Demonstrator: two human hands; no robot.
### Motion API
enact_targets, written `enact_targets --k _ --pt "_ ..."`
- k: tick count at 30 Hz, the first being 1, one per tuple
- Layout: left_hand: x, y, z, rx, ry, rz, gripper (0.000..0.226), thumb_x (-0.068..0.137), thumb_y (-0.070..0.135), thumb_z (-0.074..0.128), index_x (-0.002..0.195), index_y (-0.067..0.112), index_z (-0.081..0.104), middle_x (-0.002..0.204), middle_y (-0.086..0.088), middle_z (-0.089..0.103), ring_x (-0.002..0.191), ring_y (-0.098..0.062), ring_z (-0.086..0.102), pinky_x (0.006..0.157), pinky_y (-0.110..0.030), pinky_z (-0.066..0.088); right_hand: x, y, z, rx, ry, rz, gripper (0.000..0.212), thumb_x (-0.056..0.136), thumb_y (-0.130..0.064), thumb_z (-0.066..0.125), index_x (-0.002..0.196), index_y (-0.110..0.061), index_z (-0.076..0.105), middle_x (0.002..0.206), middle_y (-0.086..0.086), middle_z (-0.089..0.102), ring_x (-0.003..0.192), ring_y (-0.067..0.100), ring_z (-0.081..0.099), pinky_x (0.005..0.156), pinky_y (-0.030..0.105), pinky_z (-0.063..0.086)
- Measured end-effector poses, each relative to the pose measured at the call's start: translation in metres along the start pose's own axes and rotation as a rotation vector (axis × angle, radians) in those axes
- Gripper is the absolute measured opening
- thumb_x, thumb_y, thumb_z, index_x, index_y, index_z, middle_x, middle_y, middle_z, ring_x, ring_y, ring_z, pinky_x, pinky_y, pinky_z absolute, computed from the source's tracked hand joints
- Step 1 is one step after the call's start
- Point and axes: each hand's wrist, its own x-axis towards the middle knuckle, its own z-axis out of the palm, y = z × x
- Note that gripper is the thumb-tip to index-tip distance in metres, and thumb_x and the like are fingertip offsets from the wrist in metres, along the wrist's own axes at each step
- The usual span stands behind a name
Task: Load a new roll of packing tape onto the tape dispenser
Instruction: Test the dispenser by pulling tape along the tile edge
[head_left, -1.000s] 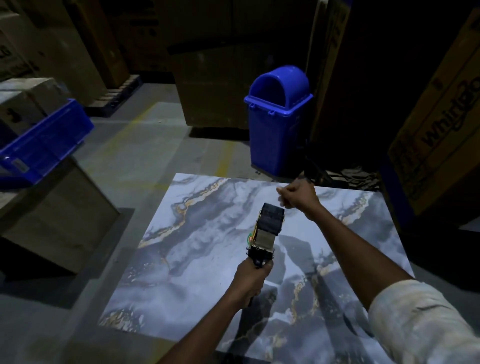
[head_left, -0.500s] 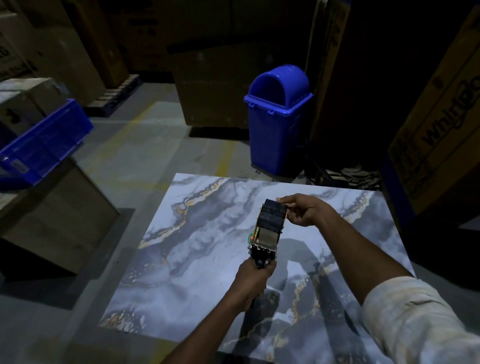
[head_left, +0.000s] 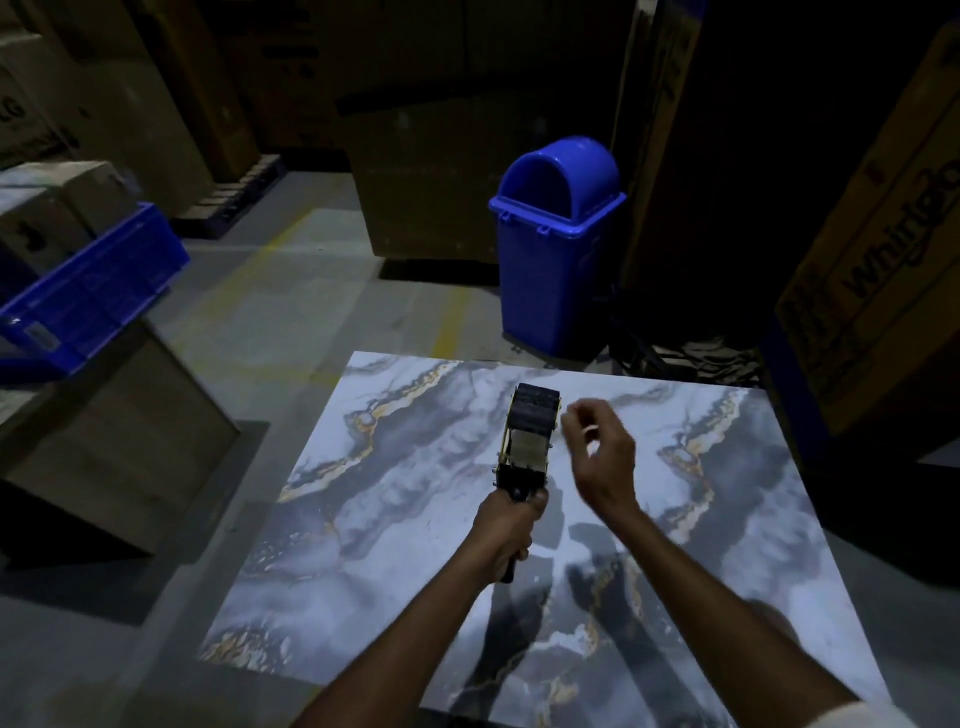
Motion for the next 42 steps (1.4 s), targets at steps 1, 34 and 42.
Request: enact_targets --k 1,34,42 --pt "0.003 0.003 0.0 0.005 0.004 0.003 0.017 0.096 0.03 0.063 0.095 0.013 0.06 0.061 -0.002 0.045 0.046 -0.015 0.039 0.045 -0.025 0.035 -0.013 0.002 0.0 -0.039 -0.047 -0.093 0.033 0.097 -0.046 0.059 0.102 -0.013 0.061 0.095 -0.001 0.062 0.083 0.016 0.059 0.067 0.022 0.046" --pt "-0.018 0.016 0.007 -0.146 -0.119 -0.019 0.027 0.105 0.027 0.054 0.104 0.002 0.064 0.059 -0.008 0.058 0.048 -0.019 0.052 0.046 -0.029 0.046 -0.05 -0.013 0.028 0.332 -0.104 0.922 0.105 0.057 -0.097 0.06 0.124 -0.017 0.044 0.097 0.012 0.07 0.083 0.021 0.071 0.07 0.037 0.058" --pt "-0.024 0.004 0.017 -0.198 -0.213 -0.09 0.063 0.089 0.071 0.058 0.083 0.008 0.057 0.057 -0.012 0.053 0.044 -0.026 0.055 0.047 -0.029 0.05 -0.096 -0.006 0.003 0.965 -0.346 1.245 0.068 0.081 -0.074 0.066 0.058 -0.014 0.043 0.039 0.0 0.033 0.031 0.014 0.033 0.039 0.023 0.032"
